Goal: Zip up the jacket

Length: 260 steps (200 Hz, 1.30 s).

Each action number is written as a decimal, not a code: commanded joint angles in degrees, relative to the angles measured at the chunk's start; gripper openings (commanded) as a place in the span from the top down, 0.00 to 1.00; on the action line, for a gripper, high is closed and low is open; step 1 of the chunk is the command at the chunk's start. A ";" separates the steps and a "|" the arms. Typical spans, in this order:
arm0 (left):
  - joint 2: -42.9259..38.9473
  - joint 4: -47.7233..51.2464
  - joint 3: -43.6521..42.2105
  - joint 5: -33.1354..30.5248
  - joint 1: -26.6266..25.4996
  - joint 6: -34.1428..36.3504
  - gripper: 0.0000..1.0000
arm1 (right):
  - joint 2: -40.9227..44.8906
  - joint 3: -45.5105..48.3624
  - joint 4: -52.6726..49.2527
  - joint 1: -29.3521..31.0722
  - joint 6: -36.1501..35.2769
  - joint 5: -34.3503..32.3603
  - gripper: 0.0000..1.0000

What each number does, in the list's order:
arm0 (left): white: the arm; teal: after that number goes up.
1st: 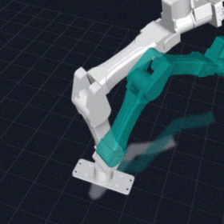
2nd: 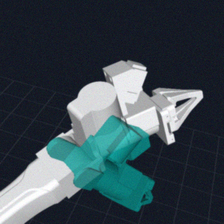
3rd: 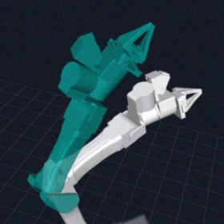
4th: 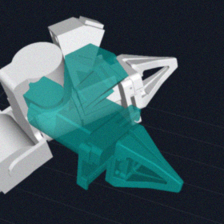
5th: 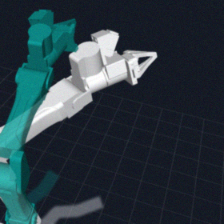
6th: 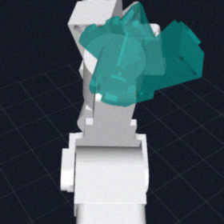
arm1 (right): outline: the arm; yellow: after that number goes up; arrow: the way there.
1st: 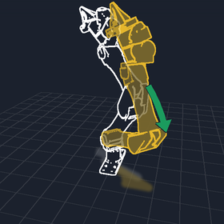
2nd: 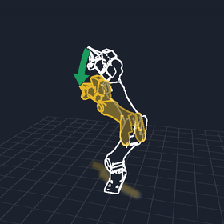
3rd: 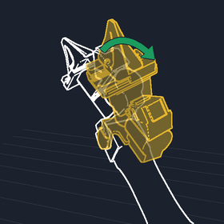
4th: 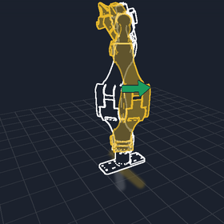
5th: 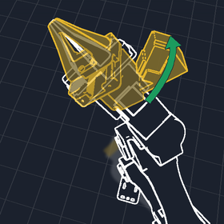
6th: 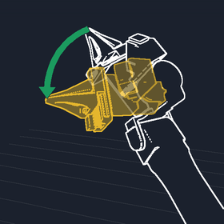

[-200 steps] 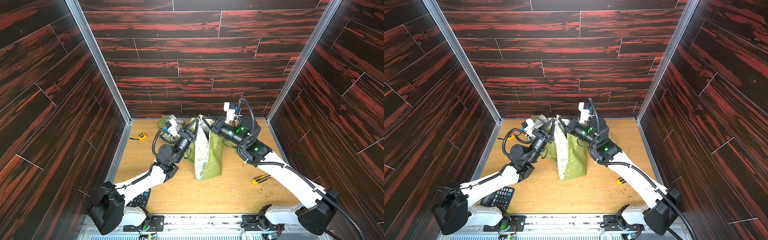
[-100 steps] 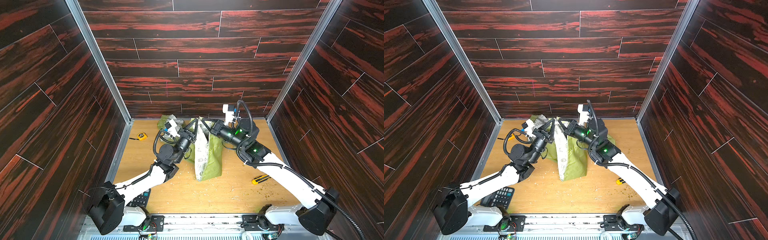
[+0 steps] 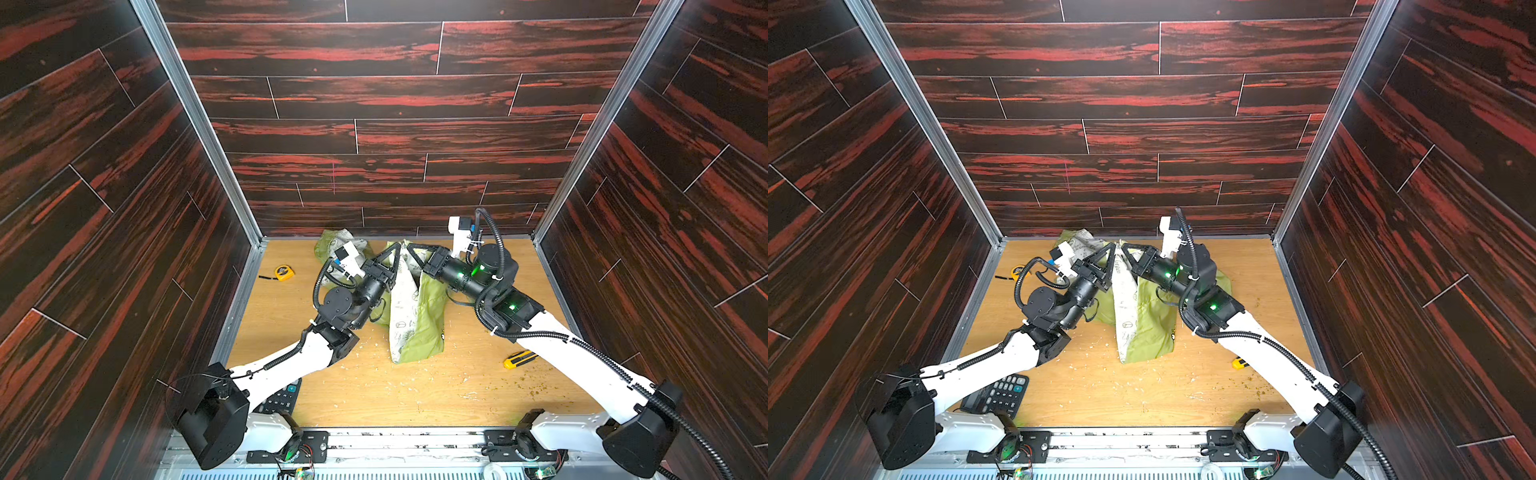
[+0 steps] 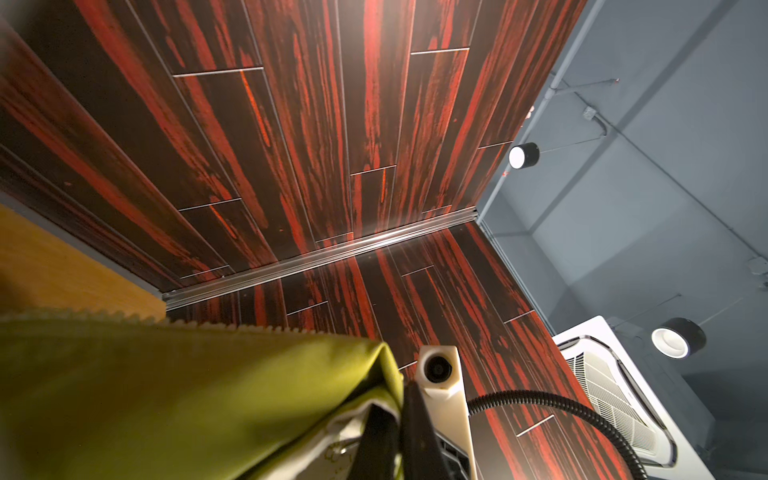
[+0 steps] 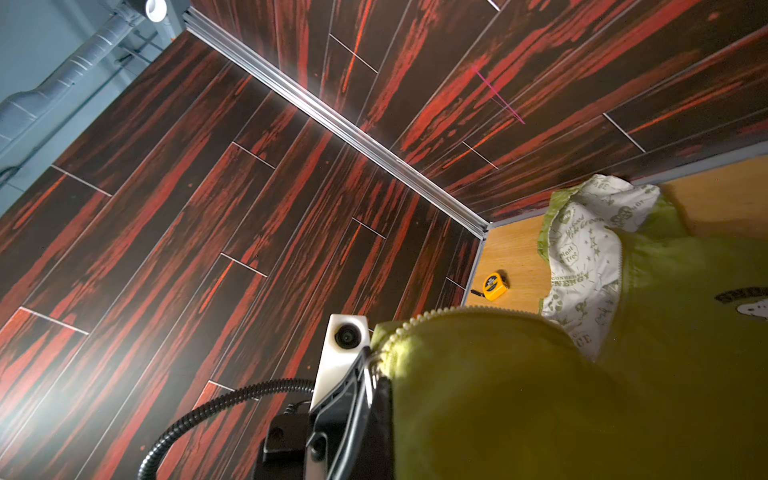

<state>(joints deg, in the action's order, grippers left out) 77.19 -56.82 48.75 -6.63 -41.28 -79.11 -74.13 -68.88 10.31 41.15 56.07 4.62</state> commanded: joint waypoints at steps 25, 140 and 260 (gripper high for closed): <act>-2.66 -1.13 0.73 -5.93 1.79 1.76 1.00 | 1.69 2.34 -6.59 1.65 2.51 5.64 1.00; -3.03 0.38 -1.02 -6.29 1.75 2.73 1.00 | 1.08 1.49 -10.00 1.70 4.76 8.30 1.00; -5.71 1.40 -4.93 -4.72 1.76 2.82 1.00 | 5.40 3.20 -15.55 1.62 3.54 7.68 0.78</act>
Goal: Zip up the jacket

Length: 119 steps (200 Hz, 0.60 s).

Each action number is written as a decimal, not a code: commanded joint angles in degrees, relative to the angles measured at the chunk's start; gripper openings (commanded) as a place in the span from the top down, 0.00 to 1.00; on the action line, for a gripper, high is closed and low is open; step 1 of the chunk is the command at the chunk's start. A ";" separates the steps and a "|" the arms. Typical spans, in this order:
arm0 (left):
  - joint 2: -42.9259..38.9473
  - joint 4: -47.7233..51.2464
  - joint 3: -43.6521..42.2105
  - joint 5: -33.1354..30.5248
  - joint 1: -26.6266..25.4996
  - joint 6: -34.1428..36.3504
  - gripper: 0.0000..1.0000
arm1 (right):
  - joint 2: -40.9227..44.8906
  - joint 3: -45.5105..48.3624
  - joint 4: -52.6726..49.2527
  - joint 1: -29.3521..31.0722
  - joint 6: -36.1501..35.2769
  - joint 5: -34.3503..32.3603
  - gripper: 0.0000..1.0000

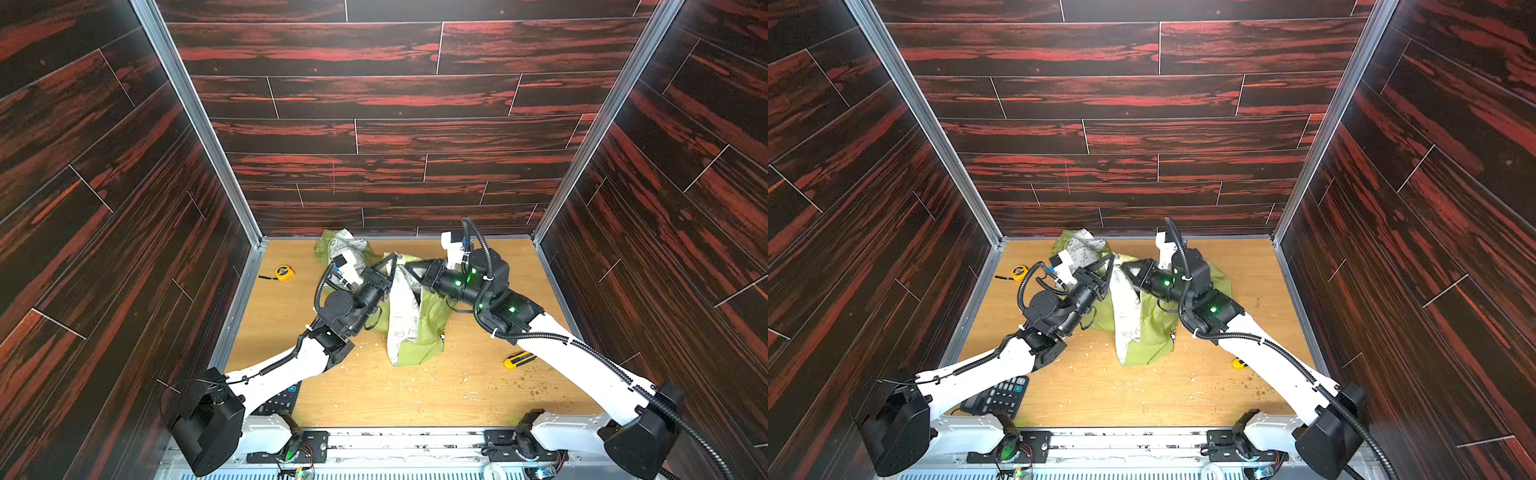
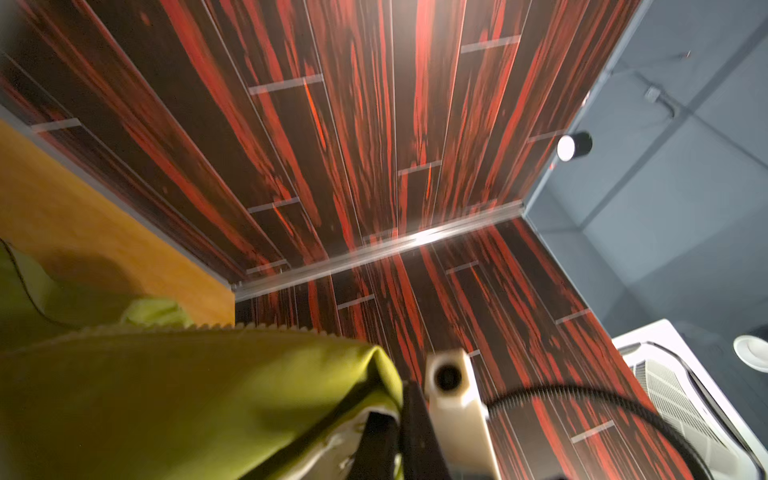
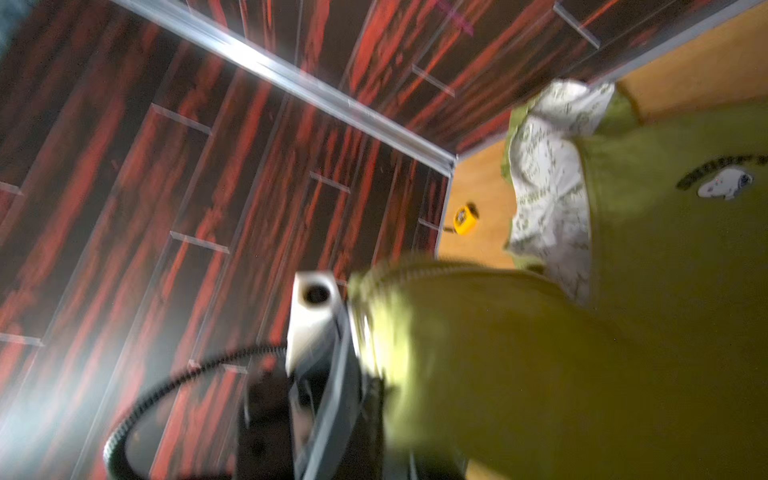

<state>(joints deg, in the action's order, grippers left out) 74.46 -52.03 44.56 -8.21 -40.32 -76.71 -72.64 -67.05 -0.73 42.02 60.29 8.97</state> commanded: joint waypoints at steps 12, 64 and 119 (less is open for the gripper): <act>-3.30 -3.30 -1.22 -3.15 0.77 0.42 1.00 | 4.96 2.30 -5.01 0.84 -0.79 3.48 0.73; -6.21 -0.26 -3.33 -3.13 0.81 -0.43 1.00 | 8.44 -1.32 -16.32 0.72 -8.17 1.13 0.44; -14.83 18.45 -4.65 -2.70 0.81 -3.21 1.00 | -1.42 -17.52 -38.10 0.69 -24.87 -1.24 0.21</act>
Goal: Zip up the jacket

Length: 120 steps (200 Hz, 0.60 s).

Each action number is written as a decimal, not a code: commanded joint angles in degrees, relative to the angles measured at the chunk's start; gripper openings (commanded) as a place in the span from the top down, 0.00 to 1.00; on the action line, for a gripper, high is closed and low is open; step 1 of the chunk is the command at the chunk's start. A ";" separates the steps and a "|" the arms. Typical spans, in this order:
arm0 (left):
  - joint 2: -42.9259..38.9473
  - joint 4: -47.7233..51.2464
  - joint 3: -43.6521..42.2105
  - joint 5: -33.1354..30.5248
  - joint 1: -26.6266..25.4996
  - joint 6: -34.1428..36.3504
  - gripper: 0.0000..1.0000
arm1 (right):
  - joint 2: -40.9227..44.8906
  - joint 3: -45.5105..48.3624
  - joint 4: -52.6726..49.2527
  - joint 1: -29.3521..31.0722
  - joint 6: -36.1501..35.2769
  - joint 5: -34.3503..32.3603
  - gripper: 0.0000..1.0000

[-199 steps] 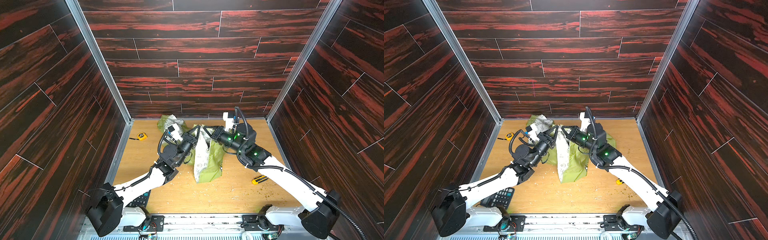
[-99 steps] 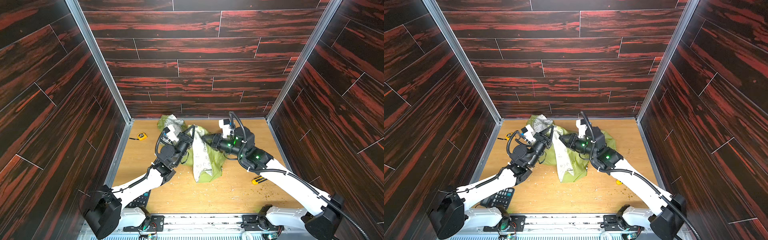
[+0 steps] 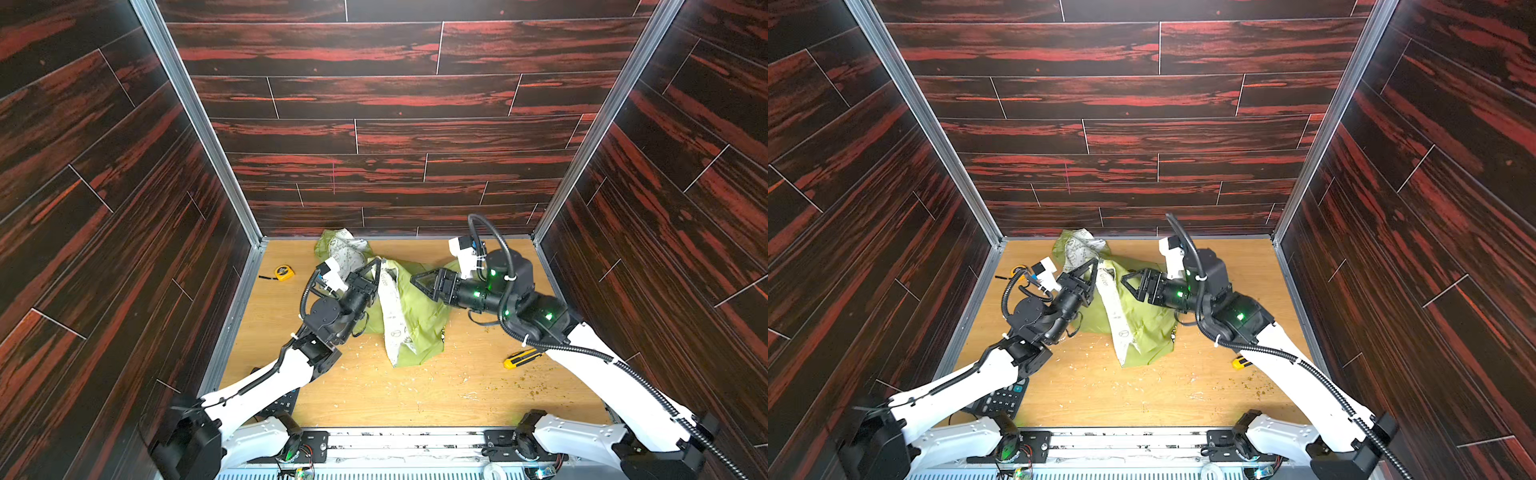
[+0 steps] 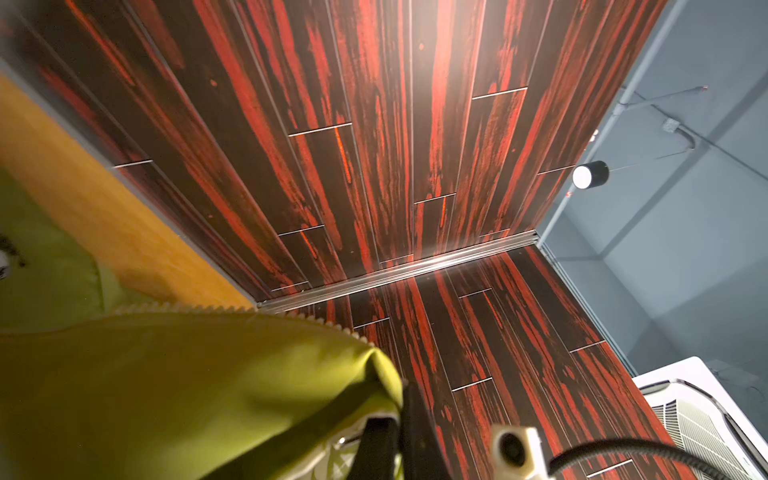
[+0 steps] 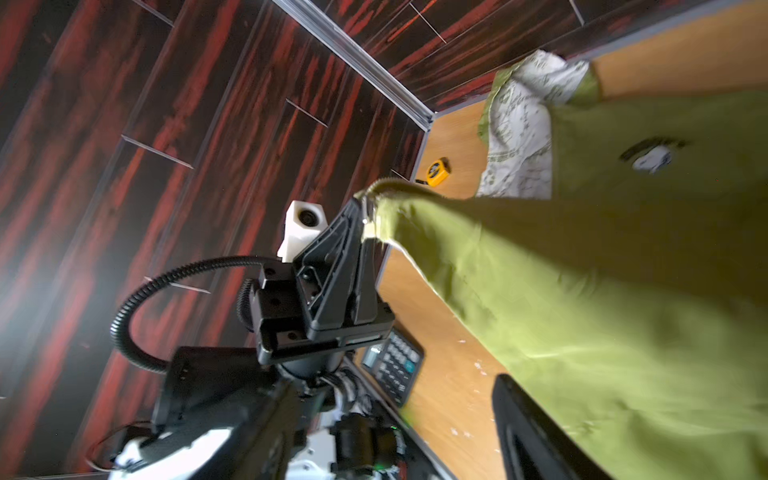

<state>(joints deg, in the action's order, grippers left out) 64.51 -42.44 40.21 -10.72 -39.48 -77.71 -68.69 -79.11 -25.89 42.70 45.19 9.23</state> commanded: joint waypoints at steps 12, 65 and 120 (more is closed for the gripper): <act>-6.40 12.34 -0.55 0.43 -0.06 -2.96 1.00 | -8.30 -7.69 -15.94 0.02 -12.26 -1.12 0.20; -11.69 22.53 -4.13 2.90 0.01 -8.52 1.00 | -13.46 -6.03 -12.53 0.00 -12.07 8.06 0.17; -15.39 23.45 -8.43 3.91 -0.13 -11.30 1.00 | -15.24 0.46 -15.16 -2.01 -8.66 3.70 0.17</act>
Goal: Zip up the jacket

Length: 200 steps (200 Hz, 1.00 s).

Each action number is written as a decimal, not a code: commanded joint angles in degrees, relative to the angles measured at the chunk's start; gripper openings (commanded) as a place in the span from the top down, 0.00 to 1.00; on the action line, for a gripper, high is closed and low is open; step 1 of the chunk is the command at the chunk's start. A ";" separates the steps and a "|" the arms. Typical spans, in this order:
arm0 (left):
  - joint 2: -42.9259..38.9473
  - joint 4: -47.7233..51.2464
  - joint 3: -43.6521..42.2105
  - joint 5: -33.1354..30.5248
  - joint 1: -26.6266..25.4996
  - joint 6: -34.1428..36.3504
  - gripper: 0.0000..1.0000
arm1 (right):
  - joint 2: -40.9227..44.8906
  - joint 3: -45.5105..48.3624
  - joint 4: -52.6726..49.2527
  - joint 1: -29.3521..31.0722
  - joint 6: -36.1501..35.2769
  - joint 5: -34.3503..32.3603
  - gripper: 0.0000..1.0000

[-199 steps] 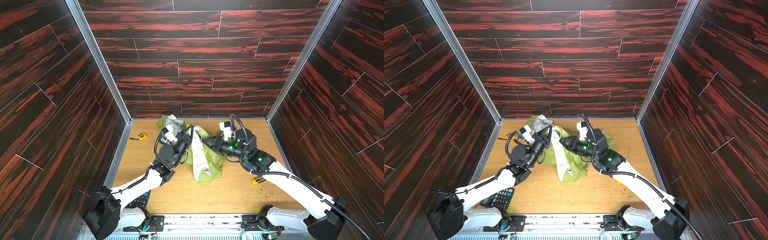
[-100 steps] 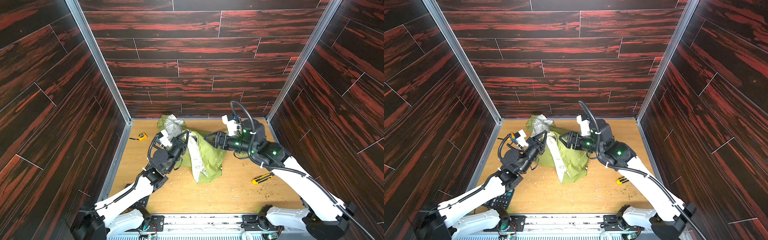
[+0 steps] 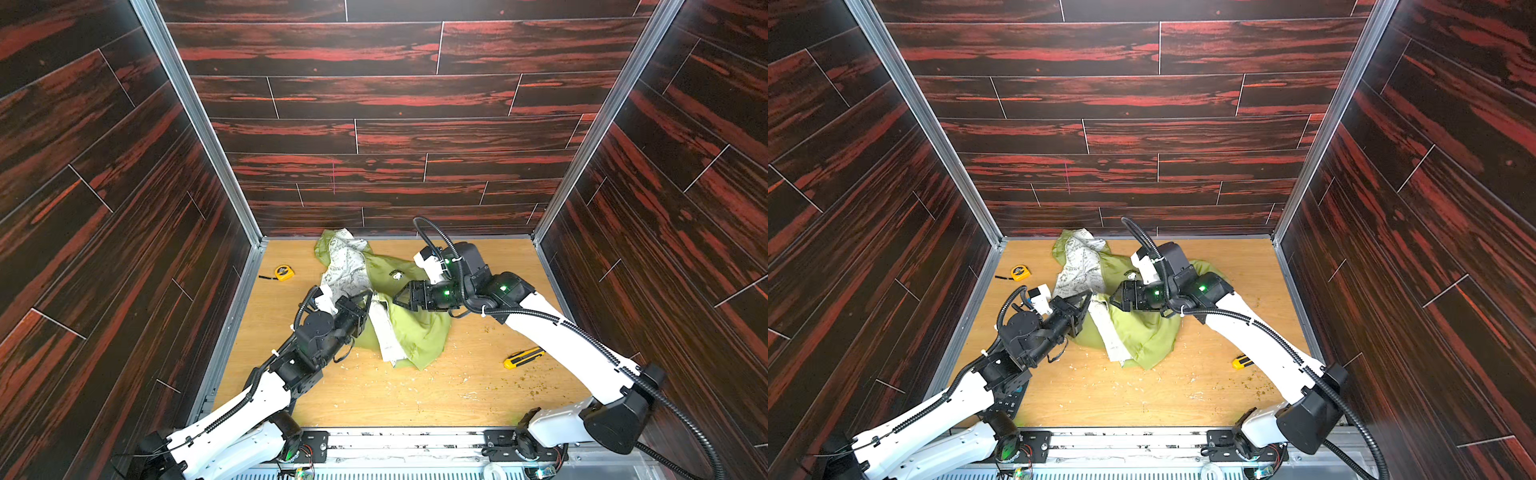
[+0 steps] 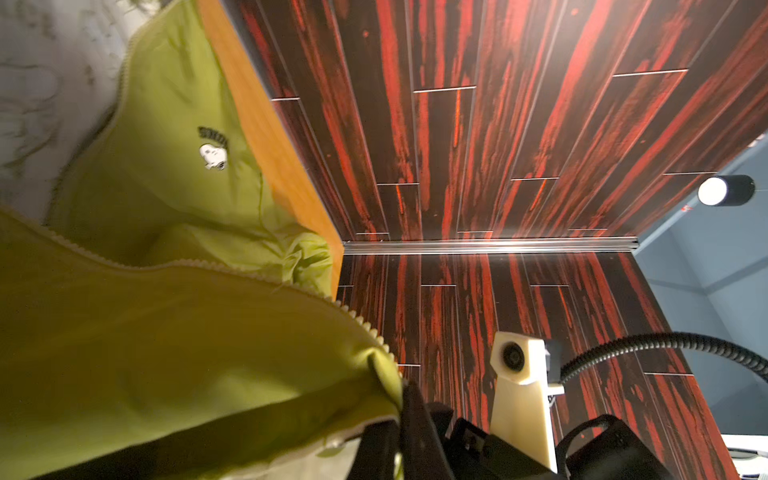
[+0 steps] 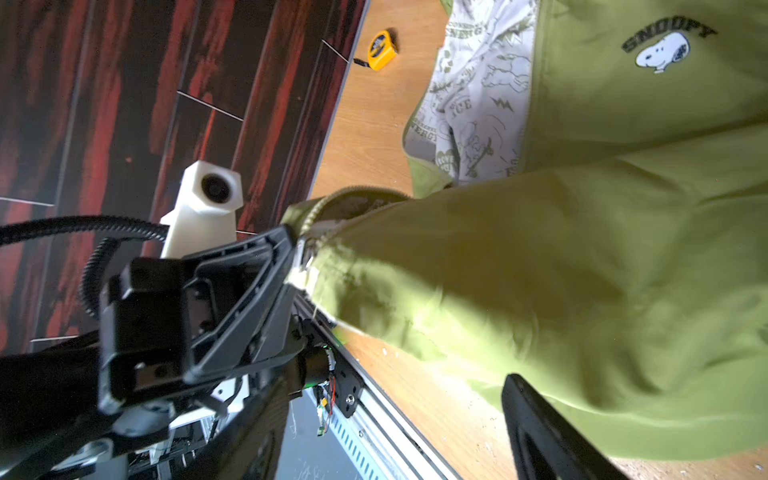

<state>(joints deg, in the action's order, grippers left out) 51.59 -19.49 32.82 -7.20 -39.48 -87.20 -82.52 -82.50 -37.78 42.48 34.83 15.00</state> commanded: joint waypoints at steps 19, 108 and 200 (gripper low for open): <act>-3.48 0.62 -1.52 0.12 -0.01 -1.66 1.00 | 1.13 11.87 -1.87 -5.98 6.31 -0.94 0.18; -3.28 -0.95 -1.55 2.69 -0.15 -0.47 1.00 | 4.52 45.13 22.17 -14.44 23.40 9.90 0.49; -1.94 -2.97 -1.20 0.84 -0.15 -0.80 1.00 | -14.99 42.78 56.10 -9.39 40.01 8.21 0.55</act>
<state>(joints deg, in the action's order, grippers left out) 49.65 -19.44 31.57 -4.75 -39.55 -87.94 -92.68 -37.41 4.60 30.57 67.48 24.53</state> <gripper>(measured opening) 0.069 0.450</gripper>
